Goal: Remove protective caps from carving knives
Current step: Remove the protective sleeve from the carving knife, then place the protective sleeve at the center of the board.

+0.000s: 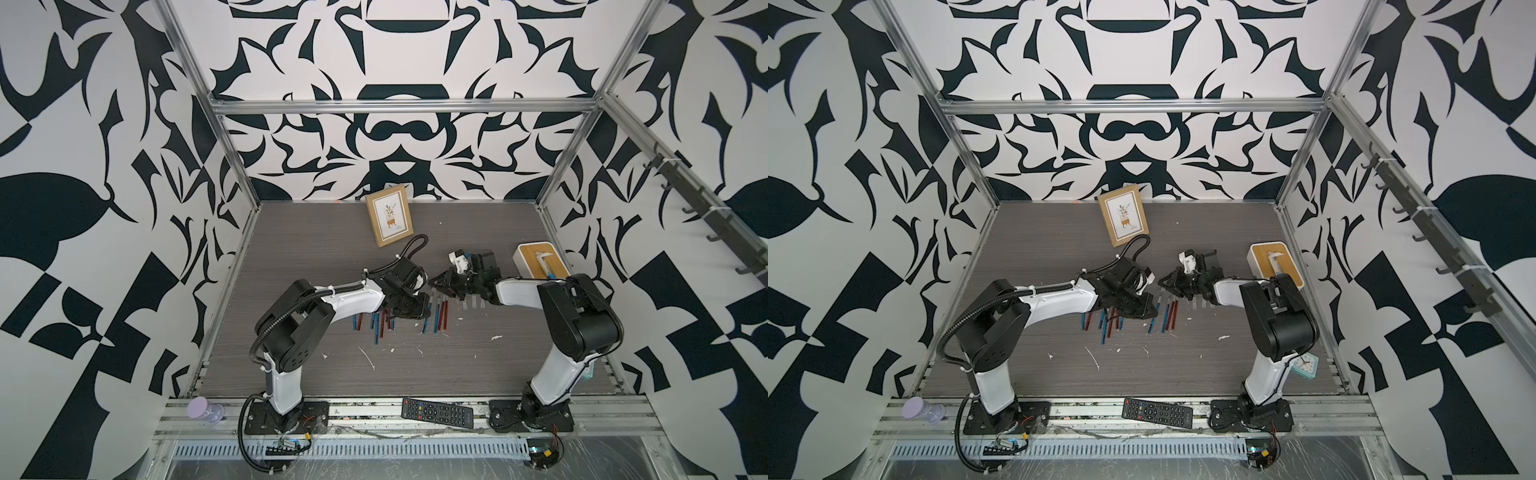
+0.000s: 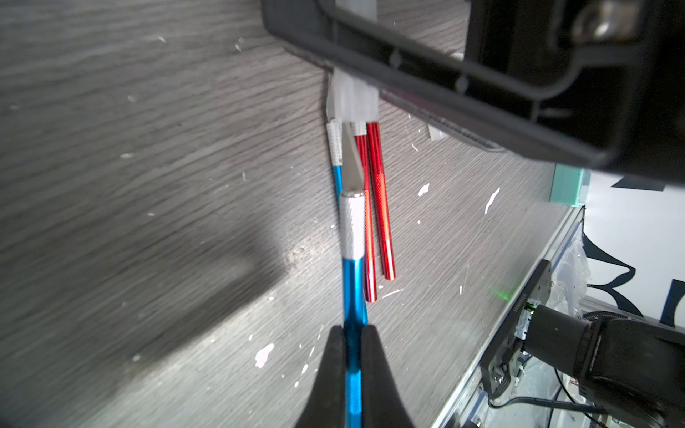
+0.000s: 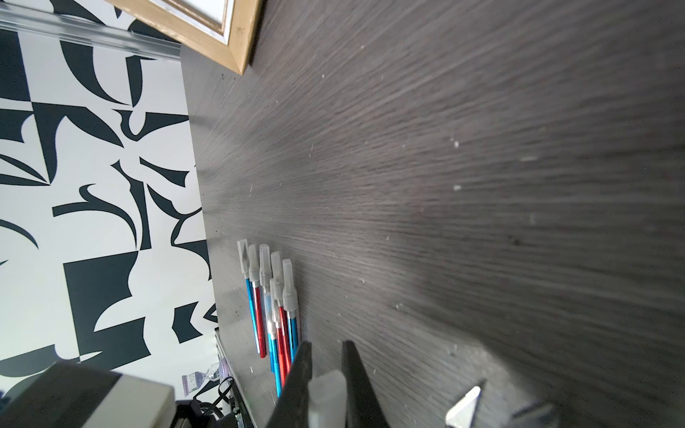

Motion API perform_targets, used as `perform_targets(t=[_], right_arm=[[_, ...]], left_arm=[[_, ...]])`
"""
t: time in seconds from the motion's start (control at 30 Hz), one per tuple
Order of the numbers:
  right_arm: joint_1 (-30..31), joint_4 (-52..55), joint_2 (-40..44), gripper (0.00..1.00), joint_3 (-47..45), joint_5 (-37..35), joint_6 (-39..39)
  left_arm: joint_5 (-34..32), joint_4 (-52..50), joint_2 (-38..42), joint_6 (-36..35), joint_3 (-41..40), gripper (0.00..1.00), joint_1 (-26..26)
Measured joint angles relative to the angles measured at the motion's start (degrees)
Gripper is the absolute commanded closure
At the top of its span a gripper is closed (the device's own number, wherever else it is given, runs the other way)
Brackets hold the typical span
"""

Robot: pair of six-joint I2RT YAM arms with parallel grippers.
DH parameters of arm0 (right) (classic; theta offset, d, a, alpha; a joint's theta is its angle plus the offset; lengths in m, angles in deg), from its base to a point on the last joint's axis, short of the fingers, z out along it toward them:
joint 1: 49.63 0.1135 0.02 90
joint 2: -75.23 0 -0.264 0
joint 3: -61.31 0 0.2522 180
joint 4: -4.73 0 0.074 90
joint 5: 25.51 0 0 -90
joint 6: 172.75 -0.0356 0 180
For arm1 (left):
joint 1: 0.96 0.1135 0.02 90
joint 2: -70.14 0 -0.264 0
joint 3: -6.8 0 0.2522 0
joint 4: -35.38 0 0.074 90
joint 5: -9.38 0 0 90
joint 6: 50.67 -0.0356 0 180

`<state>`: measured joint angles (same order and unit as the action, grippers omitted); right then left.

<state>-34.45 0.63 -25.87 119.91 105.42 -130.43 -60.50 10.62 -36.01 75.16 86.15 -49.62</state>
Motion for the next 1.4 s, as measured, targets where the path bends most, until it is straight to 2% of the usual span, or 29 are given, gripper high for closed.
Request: perform_targets(t=[0.57, 0.83, 1.07, 1.4], right_arm=[[-3.9, 0.5, 0.0, 0.84, 1.0, 0.5, 0.3], [-6.1, 3.5, 0.8, 0.84, 1.3, 0.5, 2.6], [-6.8, 12.7, 4.3, 0.83, 2.7, -2.7, 8.4], [-4.7, 28.6, 9.0, 0.83, 6.7, -13.4, 19.1]], left_arm=[[-1.0, -2.1, -0.2, -1.1, 1.0, 1.00, -0.5], [-3.7, -4.3, -0.2, -1.9, 1.9, 1.00, -0.9], [-8.5, -8.0, -0.4, -3.5, 5.0, 1.00, -2.4], [-12.3, -10.3, -1.4, -3.9, 5.6, 1.00, -2.8]])
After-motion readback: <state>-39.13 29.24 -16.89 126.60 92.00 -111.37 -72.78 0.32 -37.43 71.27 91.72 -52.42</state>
